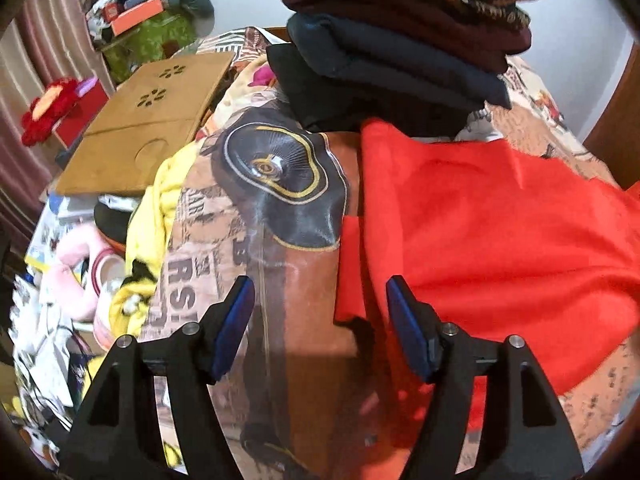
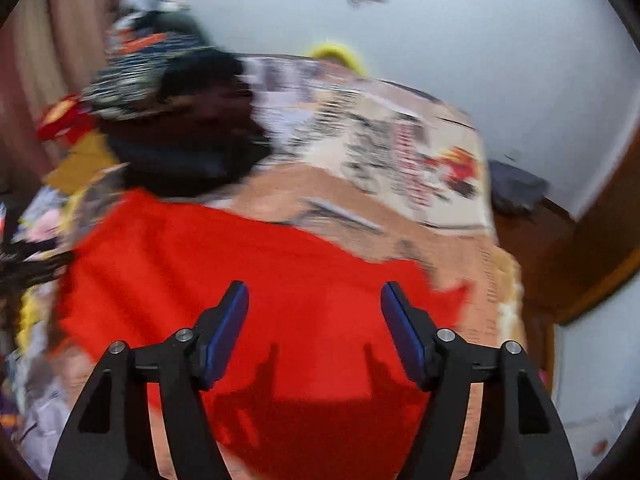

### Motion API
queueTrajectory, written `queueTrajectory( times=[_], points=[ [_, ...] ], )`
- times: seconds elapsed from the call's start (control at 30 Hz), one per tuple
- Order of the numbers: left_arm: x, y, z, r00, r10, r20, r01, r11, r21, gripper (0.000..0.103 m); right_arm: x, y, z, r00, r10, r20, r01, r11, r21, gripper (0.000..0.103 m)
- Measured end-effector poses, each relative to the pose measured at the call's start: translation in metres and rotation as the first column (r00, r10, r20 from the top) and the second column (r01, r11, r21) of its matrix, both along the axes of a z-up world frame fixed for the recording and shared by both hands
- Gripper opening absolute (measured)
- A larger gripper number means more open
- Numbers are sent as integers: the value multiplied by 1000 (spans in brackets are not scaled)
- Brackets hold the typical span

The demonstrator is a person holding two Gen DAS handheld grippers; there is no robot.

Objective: Fold large clothes
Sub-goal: 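Lift the folded jacket with the left tool toward the clothes stack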

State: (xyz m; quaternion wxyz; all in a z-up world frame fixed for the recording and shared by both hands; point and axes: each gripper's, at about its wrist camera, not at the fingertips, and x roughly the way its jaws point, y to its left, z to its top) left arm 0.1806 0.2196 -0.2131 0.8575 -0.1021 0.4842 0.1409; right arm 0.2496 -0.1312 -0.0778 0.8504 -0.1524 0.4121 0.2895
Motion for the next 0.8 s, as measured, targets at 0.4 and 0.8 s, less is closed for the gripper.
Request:
queueTrajectory(
  times=[0.4, 0.8],
  points=[
    [-29, -61, -23, 968, -237, -83, 234, 971, -51, 75, -23, 58, -95, 983, 67, -170, -87, 990, -110, 66],
    [-40, 54, -29, 973, 198, -118, -178, 971, 158, 65, 7, -45, -64, 964, -263, 39, 265, 946, -187, 66]
  ],
)
